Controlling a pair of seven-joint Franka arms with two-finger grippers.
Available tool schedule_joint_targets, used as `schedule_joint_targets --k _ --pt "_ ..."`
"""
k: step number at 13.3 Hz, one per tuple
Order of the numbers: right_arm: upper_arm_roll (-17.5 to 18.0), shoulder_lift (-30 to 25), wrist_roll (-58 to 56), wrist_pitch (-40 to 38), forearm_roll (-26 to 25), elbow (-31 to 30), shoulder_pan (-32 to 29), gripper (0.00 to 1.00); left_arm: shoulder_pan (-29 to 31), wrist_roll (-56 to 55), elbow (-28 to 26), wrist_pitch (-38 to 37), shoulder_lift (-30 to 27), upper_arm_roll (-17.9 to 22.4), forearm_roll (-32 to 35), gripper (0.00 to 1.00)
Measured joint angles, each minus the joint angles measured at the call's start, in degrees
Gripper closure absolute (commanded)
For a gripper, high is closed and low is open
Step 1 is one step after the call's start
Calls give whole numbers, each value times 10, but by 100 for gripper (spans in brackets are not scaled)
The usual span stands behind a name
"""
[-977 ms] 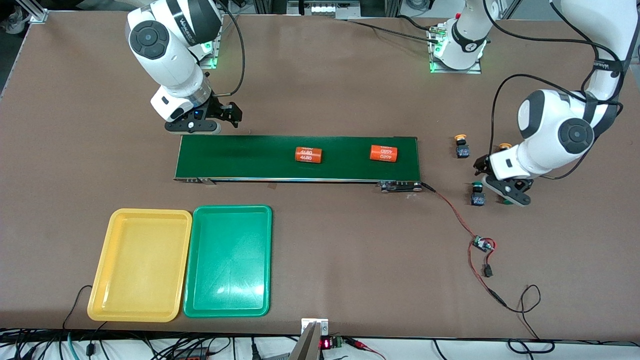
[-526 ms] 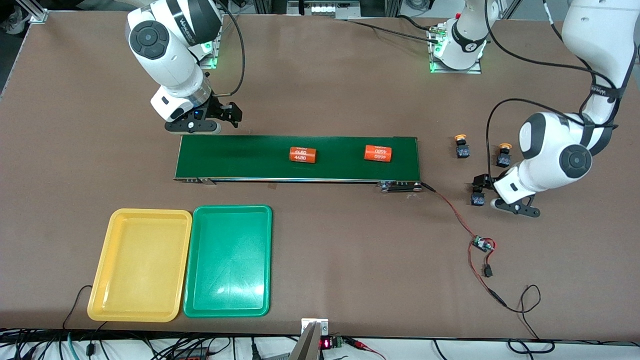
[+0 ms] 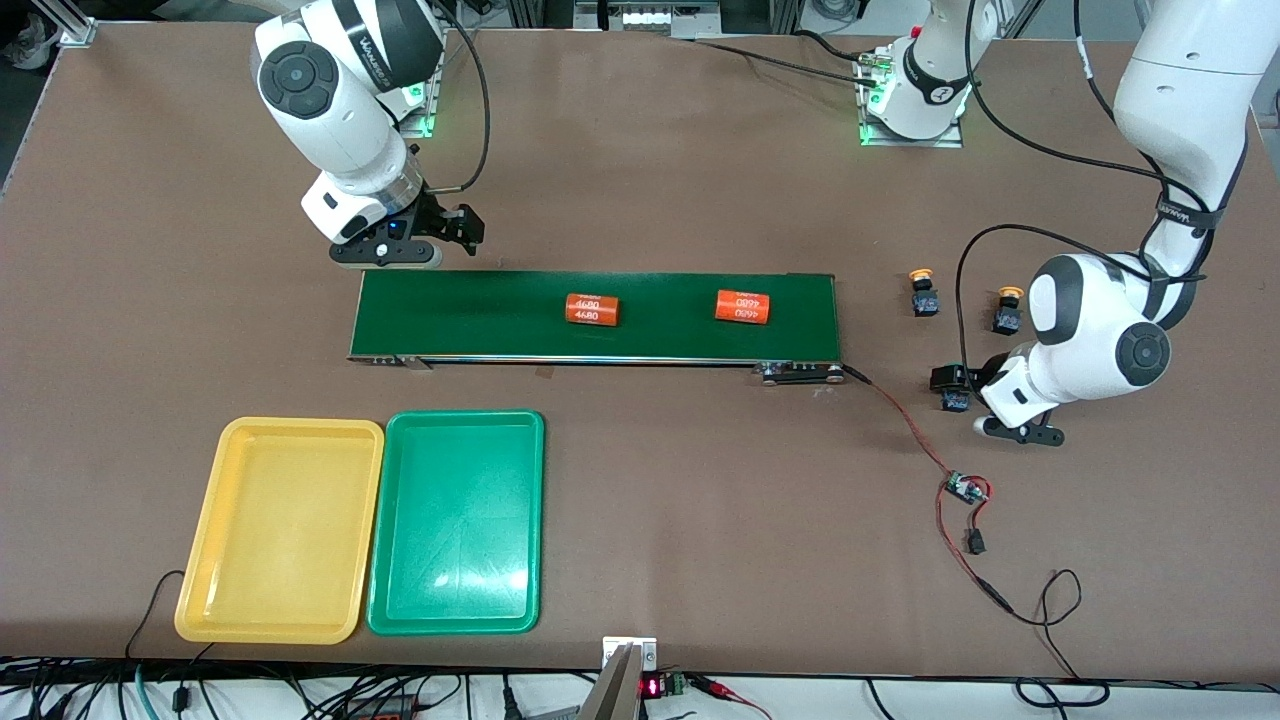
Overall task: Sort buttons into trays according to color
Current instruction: 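Grasp a green-cap push button with the left gripper, then set the green-cap button upright on the belt with the left gripper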
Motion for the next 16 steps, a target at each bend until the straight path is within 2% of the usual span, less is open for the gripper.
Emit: schedule_joint_targets --k 1,3,8,9,13,16 --pt "0 0 0 0 0 0 0 0 0 0 0 0 3 0 0 4" --pt "0 0 0 0 0 0 0 0 0 0 1 0 9 0 0 23" --pt "0 0 0 0 0 0 0 0 -3 1 2 0 15 0 0 96" --pt "0 0 0 0 0 0 0 0 -4 2 4 -1 15 0 0 100" --pt "0 0 0 0 0 0 0 0 -6 3 15 -21 6 -1 0 100" --pt "0 0 0 0 0 0 0 0 -21 1 22 -91 -45 -7 0 100"
